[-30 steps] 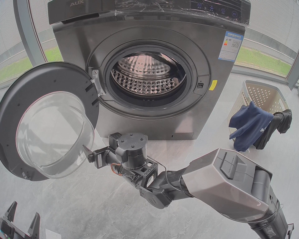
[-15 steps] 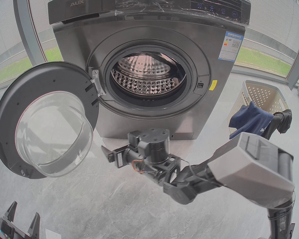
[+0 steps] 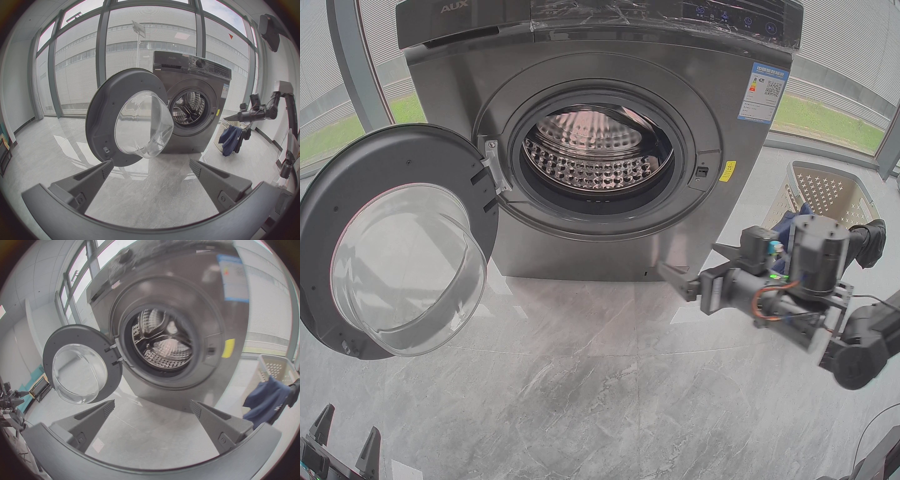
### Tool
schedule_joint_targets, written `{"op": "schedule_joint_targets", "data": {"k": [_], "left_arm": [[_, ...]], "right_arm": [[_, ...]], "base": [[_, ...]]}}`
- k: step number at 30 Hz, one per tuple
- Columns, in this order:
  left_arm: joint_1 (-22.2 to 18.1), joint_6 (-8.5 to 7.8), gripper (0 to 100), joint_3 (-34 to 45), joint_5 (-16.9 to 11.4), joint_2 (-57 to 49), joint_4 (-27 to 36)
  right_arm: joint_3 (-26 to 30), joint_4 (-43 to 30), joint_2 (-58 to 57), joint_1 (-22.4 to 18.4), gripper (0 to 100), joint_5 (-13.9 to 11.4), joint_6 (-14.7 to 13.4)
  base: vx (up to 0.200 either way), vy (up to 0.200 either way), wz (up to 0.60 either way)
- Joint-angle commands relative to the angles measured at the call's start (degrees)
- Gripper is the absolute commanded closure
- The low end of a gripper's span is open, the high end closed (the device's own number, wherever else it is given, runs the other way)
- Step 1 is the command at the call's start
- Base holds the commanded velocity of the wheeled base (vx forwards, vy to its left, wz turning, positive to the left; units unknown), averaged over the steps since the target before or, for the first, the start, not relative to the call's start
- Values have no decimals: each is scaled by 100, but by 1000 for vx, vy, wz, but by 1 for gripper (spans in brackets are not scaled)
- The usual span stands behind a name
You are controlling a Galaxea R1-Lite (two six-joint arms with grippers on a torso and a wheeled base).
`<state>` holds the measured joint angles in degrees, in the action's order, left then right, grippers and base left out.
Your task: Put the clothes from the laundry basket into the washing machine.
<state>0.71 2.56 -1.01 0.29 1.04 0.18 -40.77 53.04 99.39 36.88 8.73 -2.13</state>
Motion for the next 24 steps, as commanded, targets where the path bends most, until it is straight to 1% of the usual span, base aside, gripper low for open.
{"op": "schedule_joint_targets", "data": {"k": [1, 5, 6, 7, 10, 11, 12, 13, 14, 15, 16, 17, 20, 22, 24], "left_arm": [[0, -10, 0, 92, -3, -60, -1], [0, -1, 0, 92, -3, -51, -1], [0, -10, 0, 92, -3, -51, -1], [0, -1, 0, 92, -3, -51, -1], [0, -1, 0, 92, -3, -51, -1], [0, -1, 0, 92, -3, -51, -1], [0, -1, 0, 92, -3, -51, -1], [0, 8, 0, 92, -3, -51, -1], [0, -1, 0, 92, -3, -51, -1], [0, -1, 0, 92, -3, -51, -1], [0, -1, 0, 92, -3, -51, -1], [0, -1, 0, 92, -3, -51, -1], [0, 8, 0, 92, -3, -51, -1], [0, -1, 0, 92, -3, -51, -1], [0, -1, 0, 92, -3, -51, -1]], "right_arm": [[2732, 57, -3488, -1613, 0, -47, 248], [3356, 57, -4200, -2132, 0, -47, 266], [3373, 57, -4226, -2150, 0, -47, 266], [3602, 48, -4551, -2431, 0, -73, 310], [4077, -31, -5026, -2774, 0, -152, 415], [4077, -268, -5202, -2818, 0, -170, 345], [4077, -321, -5237, -2826, 0, -179, 336], [4077, -1050, -5852, -2914, 0, -187, 257], [4077, -1542, -6256, -3020, 0, -187, 213], [4077, -1964, -6555, -3125, 0, -196, 222], [4077, -2026, -6608, -3143, 0, -196, 222], [4077, -2826, -7267, -3301, 0, -258, 240], [4077, -3669, -8137, -3310, 0, -398, 248], [4077, -4047, -8348, -3319, 0, -398, 213], [4077, -4276, -8542, -3327, 0, -407, 213]], "base": [[0, 0, 0], [0, 0, 0], [0, 0, 0], [0, 0, 0], [0, 0, 0], [0, 0, 0], [0, 0, 0], [0, 0, 0], [0, 0, 0], [0, 0, 0], [0, 0, 0], [0, 0, 0], [0, 0, 0], [0, 0, 0], [0, 0, 0]]}}
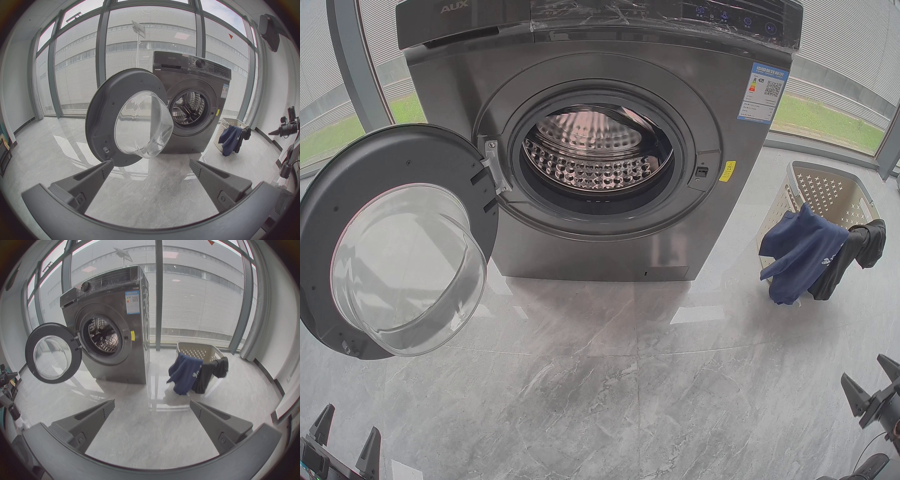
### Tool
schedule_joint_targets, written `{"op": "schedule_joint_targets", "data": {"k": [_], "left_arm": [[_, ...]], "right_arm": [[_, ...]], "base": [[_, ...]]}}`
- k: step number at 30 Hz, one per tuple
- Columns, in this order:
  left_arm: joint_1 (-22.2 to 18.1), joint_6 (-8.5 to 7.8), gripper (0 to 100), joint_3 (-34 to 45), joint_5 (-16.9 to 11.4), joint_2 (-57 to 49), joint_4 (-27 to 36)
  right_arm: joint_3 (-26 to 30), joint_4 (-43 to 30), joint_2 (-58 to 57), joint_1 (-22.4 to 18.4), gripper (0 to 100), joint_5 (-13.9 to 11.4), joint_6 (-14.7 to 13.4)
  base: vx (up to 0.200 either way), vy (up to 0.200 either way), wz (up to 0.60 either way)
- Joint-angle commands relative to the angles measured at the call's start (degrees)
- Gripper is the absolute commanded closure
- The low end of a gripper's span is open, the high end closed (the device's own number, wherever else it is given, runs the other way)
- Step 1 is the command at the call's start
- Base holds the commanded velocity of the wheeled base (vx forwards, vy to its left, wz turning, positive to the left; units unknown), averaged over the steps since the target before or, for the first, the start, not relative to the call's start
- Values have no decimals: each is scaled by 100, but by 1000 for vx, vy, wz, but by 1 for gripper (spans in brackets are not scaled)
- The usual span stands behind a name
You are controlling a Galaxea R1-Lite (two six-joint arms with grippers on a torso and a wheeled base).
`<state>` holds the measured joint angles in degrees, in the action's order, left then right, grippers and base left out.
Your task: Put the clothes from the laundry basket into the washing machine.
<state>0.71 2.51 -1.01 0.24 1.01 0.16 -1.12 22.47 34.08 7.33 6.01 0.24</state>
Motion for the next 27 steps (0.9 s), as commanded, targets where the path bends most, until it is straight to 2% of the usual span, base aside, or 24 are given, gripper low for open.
{"op": "schedule_joint_targets", "data": {"k": [1, 3, 5, 7, 9, 13, 15, 17, 18, 20, 21, 22, 27], "left_arm": [[0, 13, 0, 92, 2, -48, 2], [0, 13, 0, 92, 2, -57, 2], [0, 13, 0, 92, 2, -57, 2], [0, 13, 0, 92, 2, -57, 2], [0, 4, 0, 92, 2, -57, 2], [0, 13, 0, 92, 2, -57, 2], [0, 13, 0, 92, 2, -57, 2], [0, 21, 0, 92, 2, -57, 2], [0, 21, 0, 92, 2, -57, 2], [0, 13, 0, 92, 2, -57, 2], [0, 13, 0, 92, 2, -57, 2], [0, 21, 0, 92, 2, -66, 2], [-9, 21, 0, 92, 2, -66, 2]], "right_arm": [[112, -1377, -2169, -381, 0, -135, -24], [112, -1763, -2538, -443, 0, -135, -7], [68, -2053, -2969, -531, 0, -258, -42], [59, -2053, -3083, -592, 0, -285, -51], [68, -2053, -3277, -821, 0, -329, 11], [68, -2036, -3408, -803, 0, -258, 20], [103, -2009, -3408, -803, 0, 76, -77], [103, -2018, -3408, -803, 0, 199, -130], [103, -2027, -3408, -803, 0, 93, -200], [112, -2212, -3391, -803, 0, -487, -103], [112, -2220, -3391, -794, 0, -513, -86], [112, -2247, -3391, -803, 0, -742, 46], [112, -2247, -3408, -777, 0, -654, 37]], "base": [[0, 0, 0], [0, 0, 0], [0, 0, 0], [0, 0, 0], [0, 0, 0], [0, 0, 0], [0, 0, 0], [0, 0, 0], [0, 0, 0], [0, 0, 0], [0, 0, 0], [0, 0, 0], [0, 0, 0]]}}
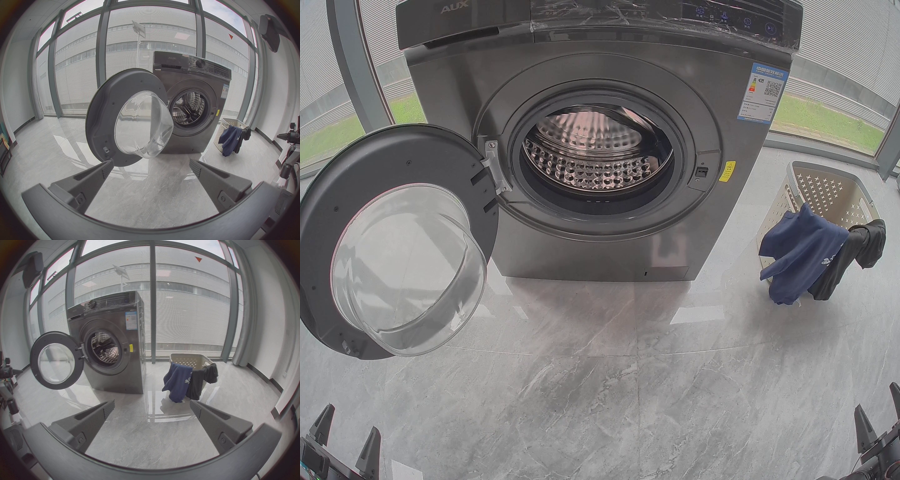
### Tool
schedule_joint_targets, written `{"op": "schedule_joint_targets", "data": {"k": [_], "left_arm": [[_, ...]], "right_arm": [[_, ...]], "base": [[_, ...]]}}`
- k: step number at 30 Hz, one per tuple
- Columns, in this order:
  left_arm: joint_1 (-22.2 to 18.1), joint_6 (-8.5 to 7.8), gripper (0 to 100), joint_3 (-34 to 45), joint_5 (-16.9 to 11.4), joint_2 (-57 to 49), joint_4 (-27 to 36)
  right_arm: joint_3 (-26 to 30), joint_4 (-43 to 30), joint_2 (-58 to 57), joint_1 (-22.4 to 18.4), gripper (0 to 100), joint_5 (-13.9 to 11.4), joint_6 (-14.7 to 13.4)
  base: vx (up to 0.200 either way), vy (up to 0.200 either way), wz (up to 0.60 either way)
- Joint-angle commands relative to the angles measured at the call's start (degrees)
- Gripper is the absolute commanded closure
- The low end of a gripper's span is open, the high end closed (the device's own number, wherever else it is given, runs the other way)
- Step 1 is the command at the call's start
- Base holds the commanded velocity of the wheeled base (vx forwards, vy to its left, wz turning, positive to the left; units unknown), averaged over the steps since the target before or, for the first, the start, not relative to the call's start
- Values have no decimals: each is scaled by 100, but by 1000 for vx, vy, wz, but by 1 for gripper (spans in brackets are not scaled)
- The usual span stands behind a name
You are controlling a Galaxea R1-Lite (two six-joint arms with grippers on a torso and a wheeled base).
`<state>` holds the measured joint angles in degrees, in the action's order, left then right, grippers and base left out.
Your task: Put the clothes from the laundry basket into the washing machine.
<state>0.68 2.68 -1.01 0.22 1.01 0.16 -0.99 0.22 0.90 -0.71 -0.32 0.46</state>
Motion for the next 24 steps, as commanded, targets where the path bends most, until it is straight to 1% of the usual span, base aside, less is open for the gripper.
{"op": "schedule_joint_targets", "data": {"k": [1, 2, 20, 24], "left_arm": [[-7, -5, 0, 92, 4, -66, 2], [-7, -5, 0, 92, 4, -66, 2], [-7, -5, 0, 92, 4, -66, 2], [-7, -5, 0, 92, 4, -66, 2]], "right_arm": [[99, -22, -90, 27, 0, -12, 15], [99, -22, -90, 18, 0, -12, 24], [99, -22, -90, 18, 0, -12, 24], [99, -22, -90, 18, 0, -12, 24]], "base": [[0, 0, 0], [0, 0, 0], [0, -200, 0], [0, 0, 0]]}}
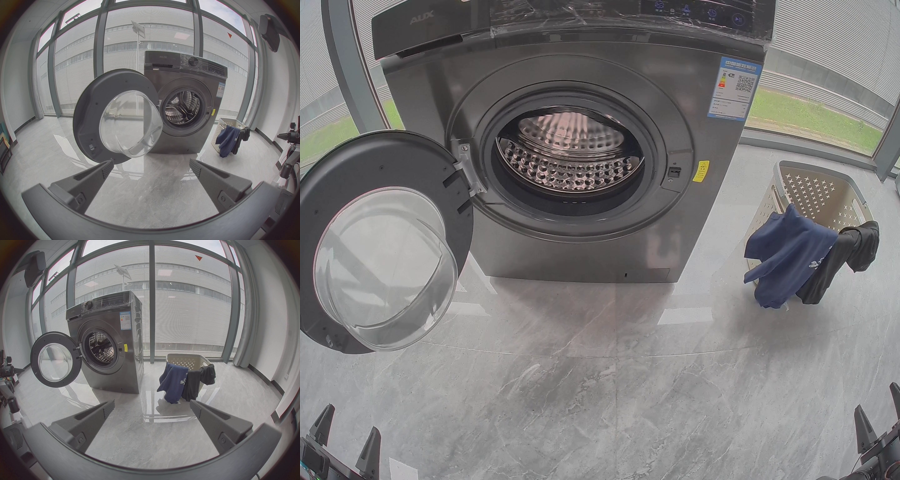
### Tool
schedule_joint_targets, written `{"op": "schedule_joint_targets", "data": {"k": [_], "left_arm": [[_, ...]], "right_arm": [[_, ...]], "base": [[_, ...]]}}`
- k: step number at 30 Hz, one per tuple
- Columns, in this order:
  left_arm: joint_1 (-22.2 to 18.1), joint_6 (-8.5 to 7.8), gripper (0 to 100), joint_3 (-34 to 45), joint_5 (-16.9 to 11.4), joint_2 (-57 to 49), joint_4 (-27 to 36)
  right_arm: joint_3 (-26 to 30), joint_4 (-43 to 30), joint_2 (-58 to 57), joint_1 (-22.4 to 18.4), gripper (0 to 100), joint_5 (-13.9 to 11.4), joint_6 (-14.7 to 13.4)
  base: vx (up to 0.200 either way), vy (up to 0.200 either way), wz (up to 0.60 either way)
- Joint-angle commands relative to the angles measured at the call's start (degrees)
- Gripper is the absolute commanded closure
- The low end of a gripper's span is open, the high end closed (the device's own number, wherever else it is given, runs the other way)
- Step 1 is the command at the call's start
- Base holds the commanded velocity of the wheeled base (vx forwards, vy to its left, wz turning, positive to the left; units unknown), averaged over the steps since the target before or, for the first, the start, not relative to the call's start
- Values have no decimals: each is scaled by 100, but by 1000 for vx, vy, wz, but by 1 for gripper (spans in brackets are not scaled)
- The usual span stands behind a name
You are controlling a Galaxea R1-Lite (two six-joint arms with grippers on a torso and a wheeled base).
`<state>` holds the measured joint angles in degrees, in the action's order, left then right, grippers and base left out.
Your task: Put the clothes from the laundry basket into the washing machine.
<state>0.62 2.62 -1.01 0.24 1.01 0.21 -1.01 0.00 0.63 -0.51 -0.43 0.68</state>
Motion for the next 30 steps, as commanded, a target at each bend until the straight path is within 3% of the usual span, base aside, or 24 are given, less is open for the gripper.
{"op": "schedule_joint_targets", "data": {"k": [1, 17, 23, 30], "left_arm": [[-1, 2, 0, 92, 11, -66, -3], [-9, 19, 0, 92, 11, -75, -3], [-9, 19, 0, 92, 11, -75, -3], [-9, 10, 0, 92, 11, -75, -3]], "right_arm": [[101, 0, -63, -2, 0, -1, 2], [101, 0, -63, -10, 0, -10, -7], [101, 0, -63, -2, 0, -10, 2], [101, 0, -63, -2, 0, -10, 2]], "base": [[0, 0, 0], [188, 0, 0], [0, 0, 0], [0, -200, 0]]}}
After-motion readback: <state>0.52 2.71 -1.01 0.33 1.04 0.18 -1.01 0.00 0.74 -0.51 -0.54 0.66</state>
